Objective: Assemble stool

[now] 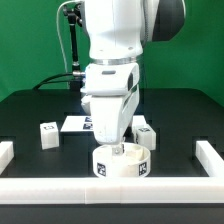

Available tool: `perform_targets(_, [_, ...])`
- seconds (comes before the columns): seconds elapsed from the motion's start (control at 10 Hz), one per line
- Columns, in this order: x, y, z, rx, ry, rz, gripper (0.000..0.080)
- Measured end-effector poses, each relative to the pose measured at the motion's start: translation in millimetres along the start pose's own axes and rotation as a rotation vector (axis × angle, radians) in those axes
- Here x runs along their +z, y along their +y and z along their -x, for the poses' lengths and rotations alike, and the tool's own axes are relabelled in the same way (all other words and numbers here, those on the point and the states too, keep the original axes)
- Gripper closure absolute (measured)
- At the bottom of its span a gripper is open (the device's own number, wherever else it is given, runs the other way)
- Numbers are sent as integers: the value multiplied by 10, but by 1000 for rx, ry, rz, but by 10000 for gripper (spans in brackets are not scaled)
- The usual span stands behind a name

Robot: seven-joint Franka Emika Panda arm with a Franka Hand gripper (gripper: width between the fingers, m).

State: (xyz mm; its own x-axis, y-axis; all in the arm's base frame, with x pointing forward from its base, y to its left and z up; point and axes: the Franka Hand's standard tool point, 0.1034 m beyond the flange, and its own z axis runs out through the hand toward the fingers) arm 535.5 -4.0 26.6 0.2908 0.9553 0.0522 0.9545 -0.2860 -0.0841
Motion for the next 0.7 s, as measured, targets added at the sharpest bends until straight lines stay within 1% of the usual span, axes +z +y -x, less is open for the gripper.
perform_targets(0.2, [34,-20,-8,0,-1,-6,150])
perform_targets(0.4, [120,-43,-1,-4,-5,-21,150])
perform_targets(0.6, [132,-46,14,-2,-6,-24,161])
perform_targets(0.7, [135,-48,17,-2,-6,-25,343])
